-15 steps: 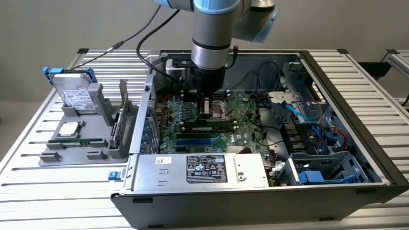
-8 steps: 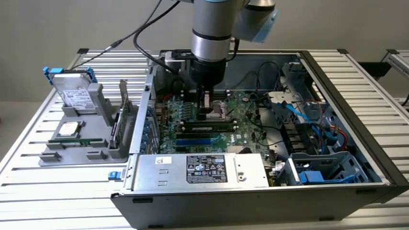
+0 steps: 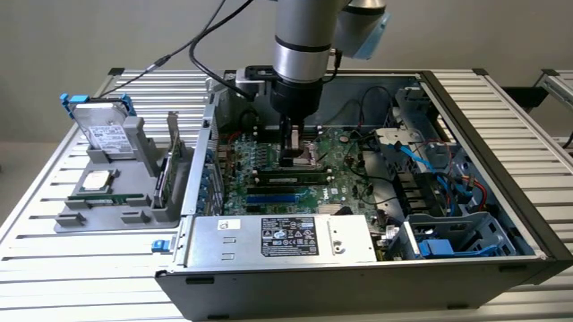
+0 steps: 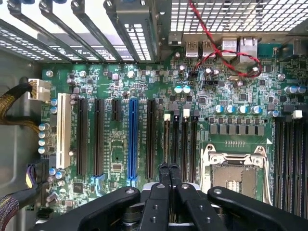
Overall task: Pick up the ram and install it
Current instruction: 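Press down the ram until it locks into place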
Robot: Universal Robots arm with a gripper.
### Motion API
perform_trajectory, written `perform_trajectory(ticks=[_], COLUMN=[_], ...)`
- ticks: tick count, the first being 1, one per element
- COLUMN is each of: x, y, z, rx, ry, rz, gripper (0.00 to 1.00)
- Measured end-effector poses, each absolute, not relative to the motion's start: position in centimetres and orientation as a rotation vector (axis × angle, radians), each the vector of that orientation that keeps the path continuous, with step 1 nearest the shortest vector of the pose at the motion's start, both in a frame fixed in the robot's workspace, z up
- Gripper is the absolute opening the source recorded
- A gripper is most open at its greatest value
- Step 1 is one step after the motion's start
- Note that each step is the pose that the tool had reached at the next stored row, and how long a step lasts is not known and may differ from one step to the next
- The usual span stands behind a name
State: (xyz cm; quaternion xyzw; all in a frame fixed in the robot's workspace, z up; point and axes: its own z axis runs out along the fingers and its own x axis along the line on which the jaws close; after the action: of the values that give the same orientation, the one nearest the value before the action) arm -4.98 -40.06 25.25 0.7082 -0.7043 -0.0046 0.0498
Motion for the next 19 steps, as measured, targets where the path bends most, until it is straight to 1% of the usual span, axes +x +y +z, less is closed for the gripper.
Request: perform_trajectory(ticks=[10,19], x=[-2.9,-2.9], y=[-40.3,-40.3], z=[25.4,25.4], rx=[2.157,2.157], ry=[-2.145,-2.145], rz=[-0.014,-0.015], gripper=[0.1,0.1])
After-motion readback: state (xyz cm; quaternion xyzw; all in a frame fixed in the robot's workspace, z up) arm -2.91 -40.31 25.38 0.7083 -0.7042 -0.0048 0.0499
